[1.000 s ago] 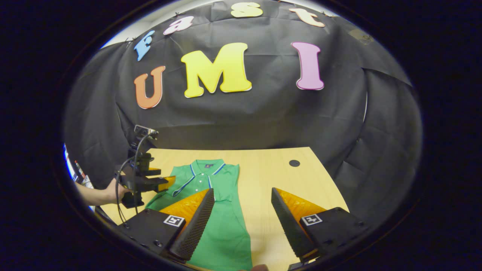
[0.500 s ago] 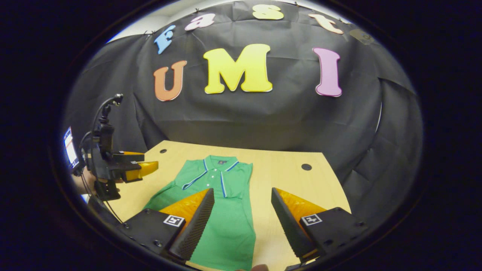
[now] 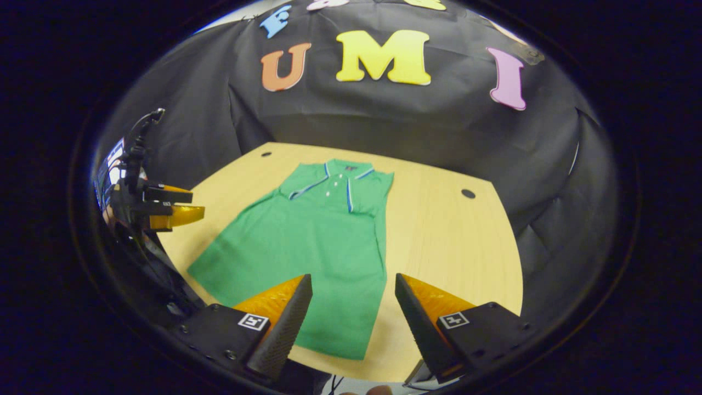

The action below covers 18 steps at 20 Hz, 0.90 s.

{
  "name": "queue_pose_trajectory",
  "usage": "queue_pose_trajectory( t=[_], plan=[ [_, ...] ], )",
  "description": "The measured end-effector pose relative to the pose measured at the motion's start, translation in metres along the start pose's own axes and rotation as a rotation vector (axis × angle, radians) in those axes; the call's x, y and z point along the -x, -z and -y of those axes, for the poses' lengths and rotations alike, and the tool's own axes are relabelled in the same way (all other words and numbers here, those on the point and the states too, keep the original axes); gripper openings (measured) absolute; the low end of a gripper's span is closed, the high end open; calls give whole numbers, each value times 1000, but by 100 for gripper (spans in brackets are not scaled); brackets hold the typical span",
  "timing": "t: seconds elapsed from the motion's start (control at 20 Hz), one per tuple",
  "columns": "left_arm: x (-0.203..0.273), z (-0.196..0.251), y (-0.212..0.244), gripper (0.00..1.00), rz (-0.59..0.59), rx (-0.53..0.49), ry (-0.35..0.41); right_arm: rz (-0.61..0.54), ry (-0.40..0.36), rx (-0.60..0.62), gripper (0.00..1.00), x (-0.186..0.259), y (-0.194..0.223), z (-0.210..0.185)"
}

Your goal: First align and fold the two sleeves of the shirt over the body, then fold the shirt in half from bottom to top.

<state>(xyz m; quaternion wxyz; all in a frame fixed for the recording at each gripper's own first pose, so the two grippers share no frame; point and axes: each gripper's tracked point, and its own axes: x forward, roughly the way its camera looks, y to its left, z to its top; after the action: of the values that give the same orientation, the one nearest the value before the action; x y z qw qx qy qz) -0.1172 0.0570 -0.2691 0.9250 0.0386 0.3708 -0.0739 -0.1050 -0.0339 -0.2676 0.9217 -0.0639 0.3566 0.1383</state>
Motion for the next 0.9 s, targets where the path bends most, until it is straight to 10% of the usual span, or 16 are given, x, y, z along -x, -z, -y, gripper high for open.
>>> queue_pose_trajectory(
  t=[0.35,0.9],
  plan=[
    [11,23,116,100,-224,-83,86,-252,0,12,97,-14,111,-4],
    [1,16,158,100,-313,-68,73,-329,1,-7,97,-35,139,-4]
  ],
)
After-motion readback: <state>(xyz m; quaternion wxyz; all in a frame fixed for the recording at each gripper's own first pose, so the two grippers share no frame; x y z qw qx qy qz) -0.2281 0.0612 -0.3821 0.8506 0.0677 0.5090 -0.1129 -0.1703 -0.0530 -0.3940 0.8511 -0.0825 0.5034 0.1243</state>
